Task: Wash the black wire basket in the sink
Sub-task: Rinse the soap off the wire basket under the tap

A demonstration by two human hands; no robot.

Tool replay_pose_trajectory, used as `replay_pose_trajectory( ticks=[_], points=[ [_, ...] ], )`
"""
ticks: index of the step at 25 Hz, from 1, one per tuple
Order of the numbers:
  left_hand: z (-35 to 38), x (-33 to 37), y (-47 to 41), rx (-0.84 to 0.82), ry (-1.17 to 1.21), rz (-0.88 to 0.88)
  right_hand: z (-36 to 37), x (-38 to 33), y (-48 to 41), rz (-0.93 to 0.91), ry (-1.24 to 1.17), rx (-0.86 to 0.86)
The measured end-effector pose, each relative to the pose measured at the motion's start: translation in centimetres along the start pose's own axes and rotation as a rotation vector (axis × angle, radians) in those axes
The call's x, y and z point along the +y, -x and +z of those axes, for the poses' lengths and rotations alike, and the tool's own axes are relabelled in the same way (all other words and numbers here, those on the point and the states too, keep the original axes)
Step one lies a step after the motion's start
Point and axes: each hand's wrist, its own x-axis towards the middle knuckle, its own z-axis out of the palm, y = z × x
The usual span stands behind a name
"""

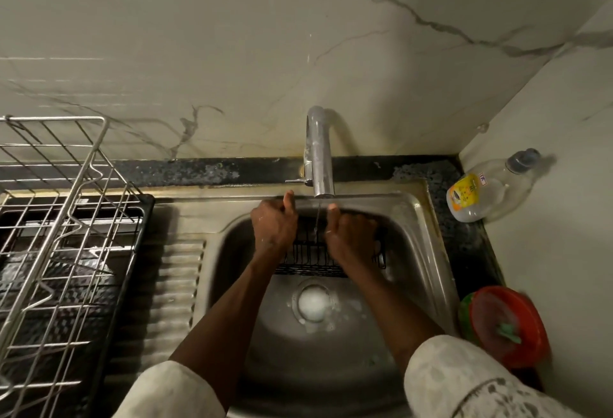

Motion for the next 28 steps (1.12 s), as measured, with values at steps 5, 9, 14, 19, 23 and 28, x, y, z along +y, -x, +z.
replay_pose_trajectory(
  ticks=[5,9,14,19,23,28],
  points=[
    [-0.2,-2.0,-0.4,0.046,-0.008,-0.037,0.5,-4.3,1.7,-0.363,-0.102,-0.054],
    [0.2,-2.4,0.0,0.036,0.000,-0.063,0.2,-2.6,1.1,-0.365,-0.082,-0.112],
    [-0.8,-3.7,0.2,0.064,-0.007,-0.120,-2.3,3.8,-0.1,-0.078,0.044,-0.198],
    [-0.7,-0.6,-0.5,-0.011,-0.076,-0.067,-1.6,3.8,0.0,0.049,0.032,-0.105],
    [-0.2,-0.9,-0.5,0.010,-0.068,-0.020,0.2,-2.6,1.4,0.078,0.028,-0.041],
    [-0.2,-2.2,0.2,-0.014,-0.046,0.022,0.1,-3.6,1.2,-0.294,-0.074,-0.068]
  ],
)
